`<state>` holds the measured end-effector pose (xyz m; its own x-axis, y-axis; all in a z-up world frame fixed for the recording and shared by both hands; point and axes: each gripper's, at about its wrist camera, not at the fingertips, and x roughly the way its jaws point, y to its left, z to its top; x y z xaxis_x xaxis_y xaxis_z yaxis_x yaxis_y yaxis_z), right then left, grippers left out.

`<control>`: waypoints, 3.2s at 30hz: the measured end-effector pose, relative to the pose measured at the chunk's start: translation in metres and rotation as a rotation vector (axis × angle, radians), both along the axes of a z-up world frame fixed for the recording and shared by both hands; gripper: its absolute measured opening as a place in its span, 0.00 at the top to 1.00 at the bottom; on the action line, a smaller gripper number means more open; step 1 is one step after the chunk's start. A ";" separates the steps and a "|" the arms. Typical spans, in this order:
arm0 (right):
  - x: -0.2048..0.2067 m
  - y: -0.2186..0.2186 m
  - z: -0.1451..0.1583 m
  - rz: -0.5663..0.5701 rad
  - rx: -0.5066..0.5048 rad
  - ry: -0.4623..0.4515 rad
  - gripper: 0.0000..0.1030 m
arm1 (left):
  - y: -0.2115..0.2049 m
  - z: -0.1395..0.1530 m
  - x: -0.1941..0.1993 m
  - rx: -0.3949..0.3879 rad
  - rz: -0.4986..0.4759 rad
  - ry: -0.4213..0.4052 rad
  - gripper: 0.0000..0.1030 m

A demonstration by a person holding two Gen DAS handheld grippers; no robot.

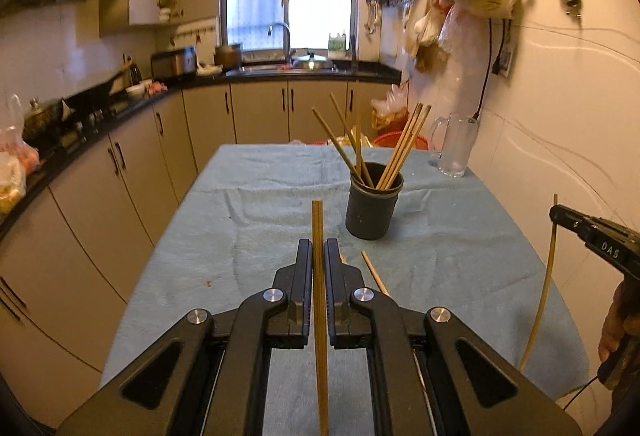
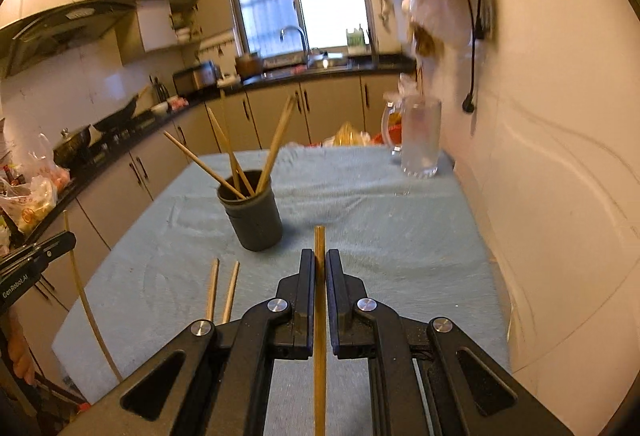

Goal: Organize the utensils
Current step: 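Carry both chopsticks over the black cup and open both tools to drop them, then close the left tool on a chopstick while the right tool grasps the last one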

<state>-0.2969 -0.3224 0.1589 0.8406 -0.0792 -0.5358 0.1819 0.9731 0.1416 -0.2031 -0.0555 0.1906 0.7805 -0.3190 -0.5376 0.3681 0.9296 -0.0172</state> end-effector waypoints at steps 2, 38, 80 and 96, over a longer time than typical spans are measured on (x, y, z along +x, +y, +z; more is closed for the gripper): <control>-0.016 0.004 0.004 -0.001 -0.014 -0.023 0.94 | 0.006 0.003 -0.014 -0.001 -0.002 -0.022 0.95; 0.051 0.012 0.090 0.053 0.007 -0.227 0.94 | -0.021 0.099 0.061 -0.172 -0.056 -0.103 0.95; 0.147 -0.012 0.046 0.030 0.121 -0.038 0.41 | -0.024 0.059 0.111 -0.186 0.038 0.005 0.47; 0.144 0.088 -0.131 0.304 0.047 0.537 0.54 | 0.025 -0.101 0.096 -0.129 0.151 0.400 0.45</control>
